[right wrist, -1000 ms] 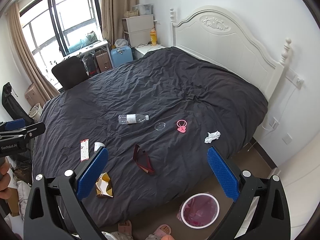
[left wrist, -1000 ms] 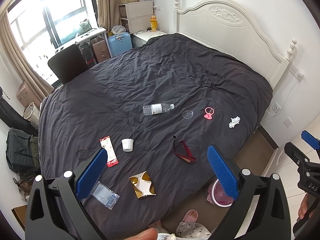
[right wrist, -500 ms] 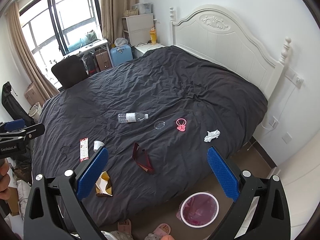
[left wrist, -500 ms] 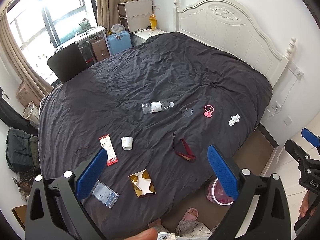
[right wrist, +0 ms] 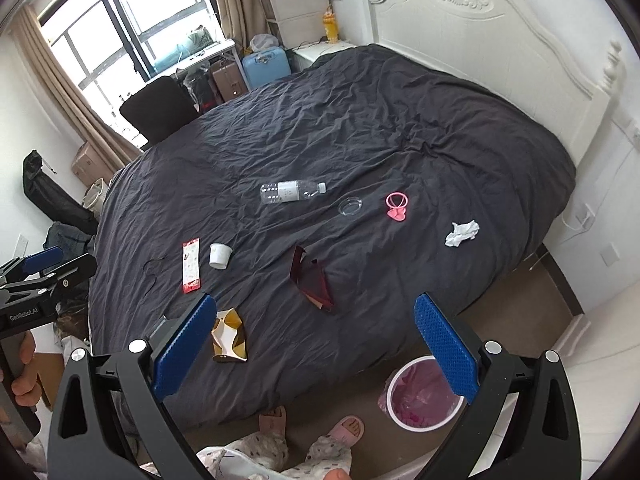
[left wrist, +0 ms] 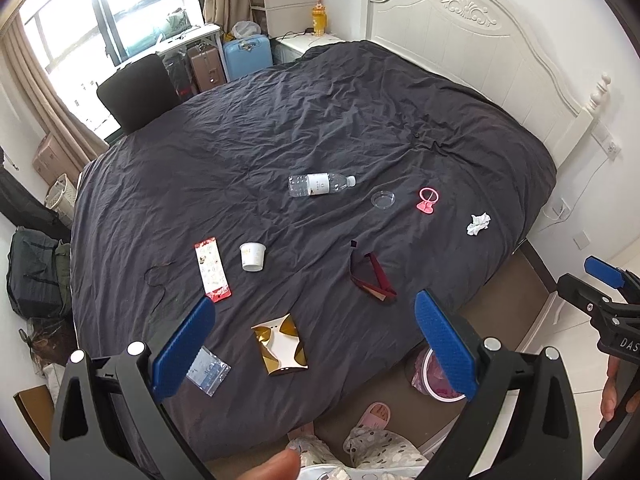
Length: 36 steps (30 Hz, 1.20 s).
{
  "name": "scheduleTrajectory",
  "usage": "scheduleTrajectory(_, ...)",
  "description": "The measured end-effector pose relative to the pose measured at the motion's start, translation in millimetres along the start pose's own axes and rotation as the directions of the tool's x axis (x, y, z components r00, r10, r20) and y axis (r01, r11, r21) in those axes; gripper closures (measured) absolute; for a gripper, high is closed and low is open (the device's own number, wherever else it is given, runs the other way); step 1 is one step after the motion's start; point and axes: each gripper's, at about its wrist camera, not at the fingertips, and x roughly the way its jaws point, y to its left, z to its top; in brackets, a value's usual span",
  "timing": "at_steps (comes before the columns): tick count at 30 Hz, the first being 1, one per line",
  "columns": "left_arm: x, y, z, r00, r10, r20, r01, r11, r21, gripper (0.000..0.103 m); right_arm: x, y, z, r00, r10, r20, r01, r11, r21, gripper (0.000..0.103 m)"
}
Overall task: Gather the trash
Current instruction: 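Grasp the white paper cup with the left tool while the right tool grasps the dark red strap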
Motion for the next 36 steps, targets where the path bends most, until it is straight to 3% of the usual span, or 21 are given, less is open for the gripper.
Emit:
scheduleTrajectory(5,38,11,-14,0.999,0.004,-0.036,-0.006,0.999,-0.048,0.005,57,1,5,0.997,0.023,-0.072,-0.028,0.997,-0.075,0.006)
scheduleTrajectory(11,104,26,-18,0.998,-0.021,-0.052,0.018,0.998,-0.058,0.005,158,15,6,0.980,0.046,-0.193,-0.075,0.987,-0.144,0.006)
scheduleTrajectory(17,207,54,-9,0.990,-0.113,-0.085,0.106,0.991,-0.079,0.005,256,26,2,0.963,0.002,-0.270,-0.057,0.979,-0.197,0.006)
scheduleTrajectory(28,372,130,-9,0.979,-0.118,-0.167,0.103,0.990,-0.097,0.005,422,31,-26,0.914,-0.077,-0.398,-0.035,0.963,-0.265,0.006)
scheduleTrajectory(32,428,141,0,0.976,-0.099,-0.195,0.086,0.994,-0.072,0.005,460,31,-35,0.897,-0.125,-0.424,-0.009,0.954,-0.301,0.006)
scheduleTrajectory(36,462,150,9,0.972,-0.102,-0.211,0.087,0.993,-0.078,0.005,489,29,-37,0.884,-0.158,-0.439,0.020,0.953,-0.303,0.010)
